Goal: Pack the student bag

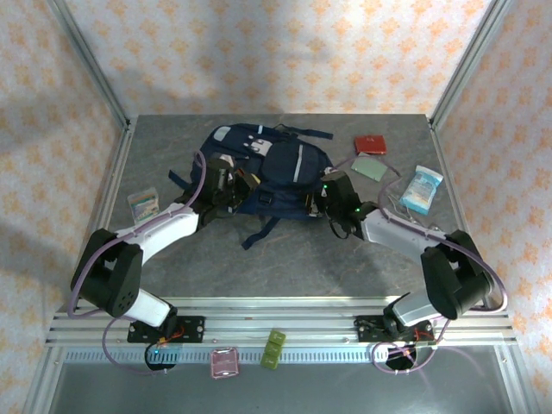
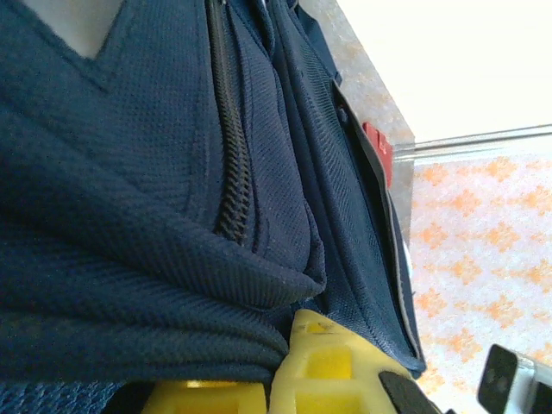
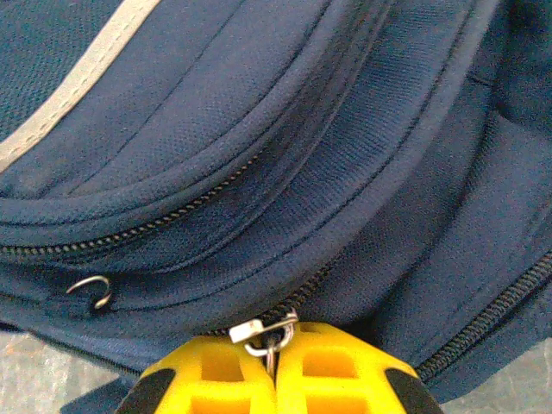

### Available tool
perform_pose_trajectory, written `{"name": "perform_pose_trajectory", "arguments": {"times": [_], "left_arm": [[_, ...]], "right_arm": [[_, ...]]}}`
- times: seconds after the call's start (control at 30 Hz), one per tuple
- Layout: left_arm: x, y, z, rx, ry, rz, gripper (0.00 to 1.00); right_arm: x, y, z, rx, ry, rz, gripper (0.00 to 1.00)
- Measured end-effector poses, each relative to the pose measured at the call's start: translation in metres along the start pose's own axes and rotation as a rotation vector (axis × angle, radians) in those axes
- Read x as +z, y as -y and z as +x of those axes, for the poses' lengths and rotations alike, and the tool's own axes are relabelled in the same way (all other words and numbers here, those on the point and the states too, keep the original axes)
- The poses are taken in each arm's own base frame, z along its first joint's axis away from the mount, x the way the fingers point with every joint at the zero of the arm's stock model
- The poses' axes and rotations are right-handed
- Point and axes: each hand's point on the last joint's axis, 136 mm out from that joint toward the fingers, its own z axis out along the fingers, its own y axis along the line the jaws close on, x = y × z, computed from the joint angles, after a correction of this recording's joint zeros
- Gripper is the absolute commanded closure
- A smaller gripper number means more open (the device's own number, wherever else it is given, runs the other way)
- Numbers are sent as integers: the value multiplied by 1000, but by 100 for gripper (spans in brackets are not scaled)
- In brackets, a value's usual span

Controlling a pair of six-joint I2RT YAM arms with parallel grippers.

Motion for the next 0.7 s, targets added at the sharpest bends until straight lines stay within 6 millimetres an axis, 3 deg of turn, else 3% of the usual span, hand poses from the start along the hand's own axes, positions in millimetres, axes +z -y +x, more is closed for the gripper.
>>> {"name": "perform_pose_trajectory", "arguments": {"times": [0.17,0.3,0.43,0.47,0.6,0.7], "left_arm": [[6,0,-7,107,-11,-37,100],[11,-10,-23,165,2,-87,100],[15,-19,-41,215,50,-143,63],[14,-21,-47,218,70,-155,59],[9,-28,-61,202,117,-166,53],[-1,-37,-51,173,121,-155,51]], "right_arm": [[-8,-12,18,-51,-56,-57,100],[-11,-40,41,-92,-117,-142,100],[-6,-73,60,-107,-176,-234,100],[-3,-79,63,-102,-189,-251,100],[10,-94,74,-58,-250,-296,100],[15,-96,78,-30,-279,-308,100]]}}
